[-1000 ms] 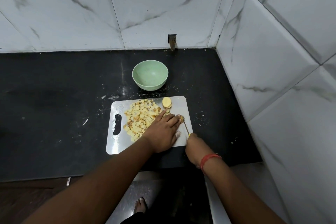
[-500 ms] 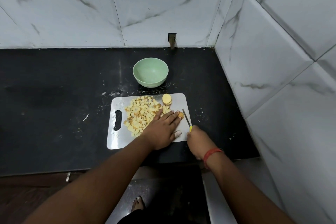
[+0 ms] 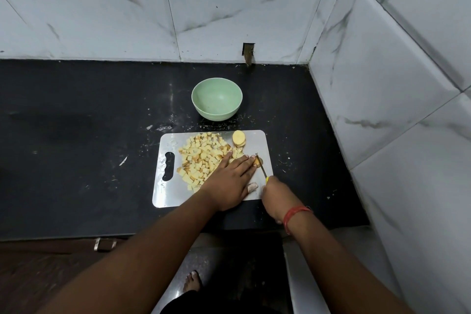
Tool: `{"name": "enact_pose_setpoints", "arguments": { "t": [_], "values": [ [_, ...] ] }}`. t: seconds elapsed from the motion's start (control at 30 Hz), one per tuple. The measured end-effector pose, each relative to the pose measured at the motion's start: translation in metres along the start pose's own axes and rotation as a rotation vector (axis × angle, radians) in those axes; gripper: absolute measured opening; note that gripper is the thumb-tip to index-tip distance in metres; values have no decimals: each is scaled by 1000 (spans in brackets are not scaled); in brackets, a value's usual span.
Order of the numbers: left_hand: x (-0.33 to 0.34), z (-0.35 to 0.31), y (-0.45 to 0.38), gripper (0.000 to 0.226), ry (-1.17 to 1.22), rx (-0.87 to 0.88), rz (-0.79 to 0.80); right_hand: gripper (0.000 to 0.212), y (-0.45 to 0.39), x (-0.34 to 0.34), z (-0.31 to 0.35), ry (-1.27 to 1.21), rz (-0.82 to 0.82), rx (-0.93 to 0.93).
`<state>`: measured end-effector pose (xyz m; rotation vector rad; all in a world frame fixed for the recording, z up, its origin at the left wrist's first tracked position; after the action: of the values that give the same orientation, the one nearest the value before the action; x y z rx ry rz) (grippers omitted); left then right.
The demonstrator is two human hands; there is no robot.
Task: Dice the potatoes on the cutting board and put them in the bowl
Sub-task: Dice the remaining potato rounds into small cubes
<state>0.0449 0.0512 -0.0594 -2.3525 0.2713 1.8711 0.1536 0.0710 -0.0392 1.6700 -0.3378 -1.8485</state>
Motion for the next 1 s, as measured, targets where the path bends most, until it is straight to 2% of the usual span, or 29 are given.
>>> {"name": "enact_pose_setpoints", "arguments": {
  "t": [0.27, 0.5, 0.8, 1.0],
  "values": [
    [0, 0, 0, 68, -5, -2, -30, 35, -7, 0, 6, 105, 15, -75],
    [1, -2, 1, 70, -32, -35, -22, 53, -12, 10, -2, 182, 127, 22],
    [3, -5, 2, 76, -53, -69, 23, 38, -7, 21, -12, 118, 83, 15],
    [1, -6, 3, 76, -48, -66, 28, 40, 8, 30, -25, 138, 75, -7]
  ]
}}
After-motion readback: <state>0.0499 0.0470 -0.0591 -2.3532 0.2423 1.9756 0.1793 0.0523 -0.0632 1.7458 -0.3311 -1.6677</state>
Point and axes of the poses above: each hand's wrist, its own y-axis away from the middle knuckle, its own x-axis out of the palm, z = x × y, the point moved 10 cm from there along -y, towards the middle knuckle, and after that the axes turned 11 degrees about y, right-handed, at the moved point
